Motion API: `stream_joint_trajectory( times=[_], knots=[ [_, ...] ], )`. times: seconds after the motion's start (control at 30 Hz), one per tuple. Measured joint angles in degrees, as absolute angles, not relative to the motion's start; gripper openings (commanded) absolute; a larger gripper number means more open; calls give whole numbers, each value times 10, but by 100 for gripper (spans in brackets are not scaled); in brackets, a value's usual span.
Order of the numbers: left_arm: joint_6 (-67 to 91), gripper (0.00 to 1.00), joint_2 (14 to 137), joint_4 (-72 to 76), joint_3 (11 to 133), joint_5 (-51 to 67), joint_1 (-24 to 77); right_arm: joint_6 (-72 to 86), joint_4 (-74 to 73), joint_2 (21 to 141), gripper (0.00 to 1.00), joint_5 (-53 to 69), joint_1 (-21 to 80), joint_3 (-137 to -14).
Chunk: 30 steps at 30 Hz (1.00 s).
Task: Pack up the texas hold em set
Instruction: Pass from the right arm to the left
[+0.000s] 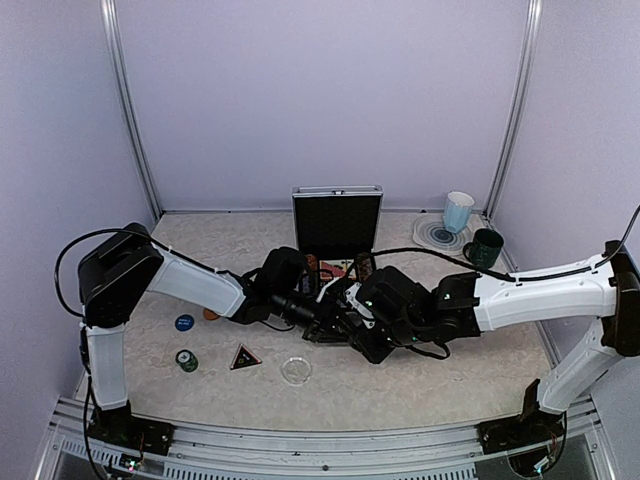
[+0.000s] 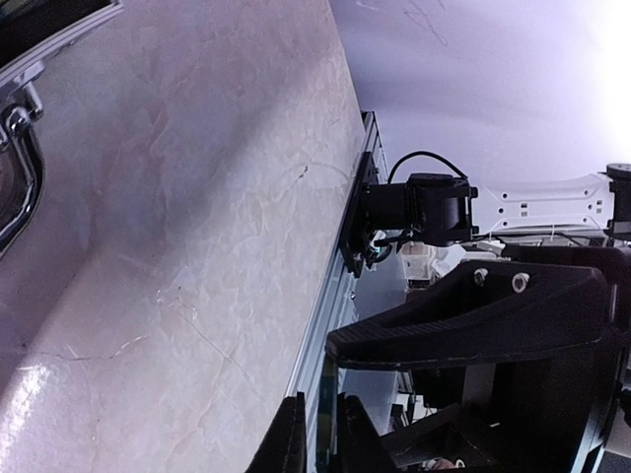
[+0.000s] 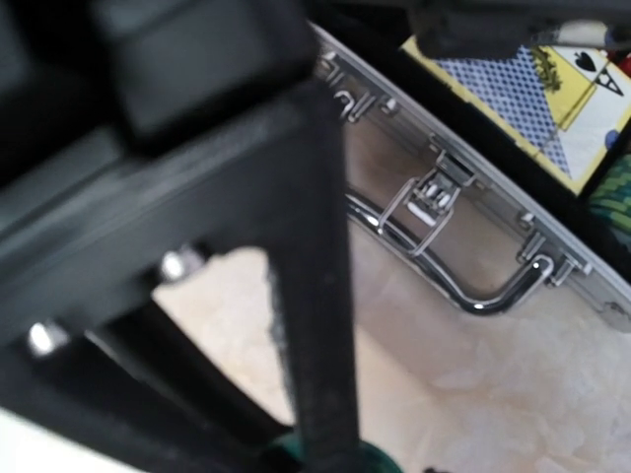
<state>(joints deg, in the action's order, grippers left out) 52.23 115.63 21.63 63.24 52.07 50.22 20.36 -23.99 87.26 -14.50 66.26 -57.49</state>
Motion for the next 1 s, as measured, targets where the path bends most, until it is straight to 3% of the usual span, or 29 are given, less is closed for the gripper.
stream_joint_trajectory(
  times=[0.07,0.23,0.47,0.63,1.0],
  knots=[
    [523,0,1157,222,633,523,502,204,-240,874,44,-148,663,-575],
    [533,0,1161,235,633,525,502,204,-240,880,48,-156,663,-576],
    [542,0,1161,277,633,541,499,207,-240,880,98,-167,663,-579],
    [428,0,1155,168,675,511,487,202,-231,806,99,-161,664,-556],
    [70,0,1156,-124,936,323,482,254,-190,626,99,-159,570,-489]
  ],
)
